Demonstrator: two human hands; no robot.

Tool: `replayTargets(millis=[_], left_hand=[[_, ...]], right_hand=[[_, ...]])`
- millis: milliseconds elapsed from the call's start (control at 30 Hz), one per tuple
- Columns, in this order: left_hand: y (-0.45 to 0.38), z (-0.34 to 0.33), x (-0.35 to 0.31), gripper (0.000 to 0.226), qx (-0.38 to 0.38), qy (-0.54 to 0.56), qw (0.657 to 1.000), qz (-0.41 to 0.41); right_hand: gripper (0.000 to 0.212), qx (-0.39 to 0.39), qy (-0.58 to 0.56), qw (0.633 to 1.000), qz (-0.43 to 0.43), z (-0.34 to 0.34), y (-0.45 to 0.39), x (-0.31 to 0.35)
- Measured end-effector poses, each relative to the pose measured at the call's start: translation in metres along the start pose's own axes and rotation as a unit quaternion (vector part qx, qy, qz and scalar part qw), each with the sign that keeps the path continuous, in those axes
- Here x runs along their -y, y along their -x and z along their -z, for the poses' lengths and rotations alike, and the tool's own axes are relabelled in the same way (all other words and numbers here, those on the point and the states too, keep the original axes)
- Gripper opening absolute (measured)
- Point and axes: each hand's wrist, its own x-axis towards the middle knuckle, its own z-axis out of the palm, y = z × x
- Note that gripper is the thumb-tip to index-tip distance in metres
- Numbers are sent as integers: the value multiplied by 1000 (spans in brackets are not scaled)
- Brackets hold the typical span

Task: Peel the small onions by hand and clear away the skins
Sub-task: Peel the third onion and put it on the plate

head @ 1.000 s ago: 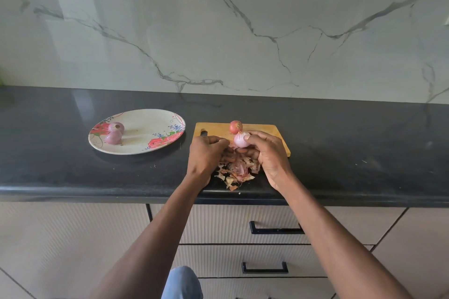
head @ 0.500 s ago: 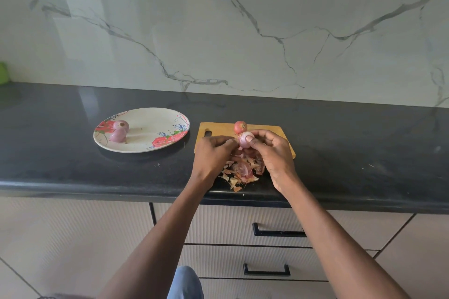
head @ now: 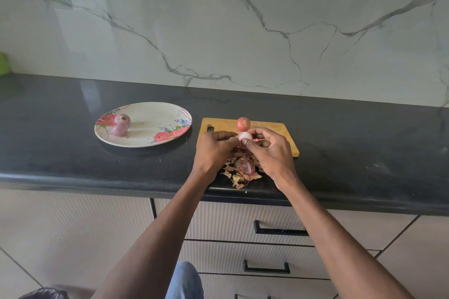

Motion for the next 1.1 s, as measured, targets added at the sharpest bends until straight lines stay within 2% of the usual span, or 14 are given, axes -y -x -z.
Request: replayTargets(millis=[400, 533, 700, 867, 967, 1100], left_hand=[[-1, -2, 2, 10, -58, -95, 993, -41], [-1, -1, 3, 8, -49, -56, 997, -30], [-6, 2, 7, 5, -43, 16, 999, 22], [-7, 3, 8, 8, -45, 51, 997, 28], [-8, 4, 8, 13, -48, 46, 997, 32], [-10, 3, 11, 9, -51, 37, 998, 28]], right_hand=[[25, -2, -31, 1000, 1, -3, 2, 3], [25, 13, -104, 993, -47, 0, 2, 5], [18, 18, -159, 981, -107, 3, -1, 3], [17, 50, -173, 976, -119, 4, -3, 2], [35, 76, -164, 978, -105, 5, 0, 2], [25, 62, -152, 982, -93, 4, -1, 0]])
